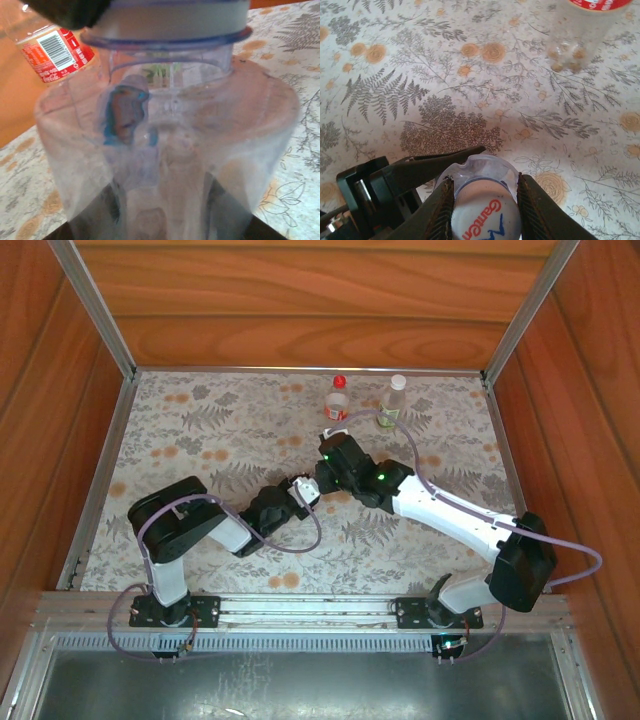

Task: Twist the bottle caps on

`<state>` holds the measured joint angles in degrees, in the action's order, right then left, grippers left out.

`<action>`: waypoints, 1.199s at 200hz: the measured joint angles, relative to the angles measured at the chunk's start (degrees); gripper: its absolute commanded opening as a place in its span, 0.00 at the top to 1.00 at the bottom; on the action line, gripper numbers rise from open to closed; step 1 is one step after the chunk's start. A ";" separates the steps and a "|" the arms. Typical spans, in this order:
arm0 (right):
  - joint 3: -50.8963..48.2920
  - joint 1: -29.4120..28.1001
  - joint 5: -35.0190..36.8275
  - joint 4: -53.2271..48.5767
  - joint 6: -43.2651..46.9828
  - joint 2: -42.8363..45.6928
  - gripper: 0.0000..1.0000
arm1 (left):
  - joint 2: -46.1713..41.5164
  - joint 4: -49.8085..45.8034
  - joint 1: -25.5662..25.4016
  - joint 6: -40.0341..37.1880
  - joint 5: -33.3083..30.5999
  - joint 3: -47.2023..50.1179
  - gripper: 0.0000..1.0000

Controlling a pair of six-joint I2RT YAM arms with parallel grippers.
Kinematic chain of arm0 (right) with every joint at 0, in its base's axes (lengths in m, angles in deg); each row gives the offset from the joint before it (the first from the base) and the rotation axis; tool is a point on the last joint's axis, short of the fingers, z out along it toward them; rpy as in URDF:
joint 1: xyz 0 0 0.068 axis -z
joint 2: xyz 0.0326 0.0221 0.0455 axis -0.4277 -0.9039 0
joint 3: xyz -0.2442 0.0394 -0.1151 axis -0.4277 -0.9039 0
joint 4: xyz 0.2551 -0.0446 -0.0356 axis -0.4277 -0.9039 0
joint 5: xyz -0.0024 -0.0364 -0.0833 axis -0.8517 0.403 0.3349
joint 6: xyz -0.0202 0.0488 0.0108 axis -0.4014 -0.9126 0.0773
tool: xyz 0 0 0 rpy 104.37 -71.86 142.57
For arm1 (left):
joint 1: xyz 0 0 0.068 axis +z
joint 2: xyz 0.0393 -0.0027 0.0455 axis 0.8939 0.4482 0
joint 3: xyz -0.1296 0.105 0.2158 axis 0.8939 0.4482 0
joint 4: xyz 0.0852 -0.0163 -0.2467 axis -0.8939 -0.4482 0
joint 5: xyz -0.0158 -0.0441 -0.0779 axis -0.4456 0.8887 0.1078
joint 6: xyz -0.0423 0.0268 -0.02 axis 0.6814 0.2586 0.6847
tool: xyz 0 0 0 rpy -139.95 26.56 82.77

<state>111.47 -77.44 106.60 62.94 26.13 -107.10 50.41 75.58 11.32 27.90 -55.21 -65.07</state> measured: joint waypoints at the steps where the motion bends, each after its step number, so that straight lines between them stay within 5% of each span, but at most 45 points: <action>1: 0.00 0.00 0.11 -0.02 -0.07 0.00 0.70 | 0.00 0.00 0.00 -0.02 -0.04 -0.02 0.59; 57: -0.28 1.38 -1.81 3.50 5.81 2.23 0.41 | -4.17 -3.30 1.81 1.01 4.92 0.15 0.59; 78: -1.14 3.32 -6.40 5.64 11.15 6.16 0.38 | -5.57 -3.58 5.92 4.22 16.70 0.63 0.59; 108: -4.35 9.20 -23.08 8.55 20.26 13.60 0.37 | -5.97 -4.24 11.19 9.51 35.10 0.90 0.59; 147: -5.29 12.57 -40.98 6.12 32.22 15.67 0.37 | -6.86 -4.79 12.28 15.52 53.37 0.74 0.59; 188: -5.29 12.85 -51.36 2.58 40.02 13.11 0.43 | -7.76 -4.85 12.31 19.34 62.93 -0.70 0.59; 240: -5.29 13.29 -55.10 1.07 43.32 10.32 0.74 | -7.78 -5.20 12.33 21.53 66.29 -1.05 0.59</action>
<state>106.18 -64.15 51.50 64.01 69.45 -96.78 42.63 70.38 23.64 49.43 11.09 -66.12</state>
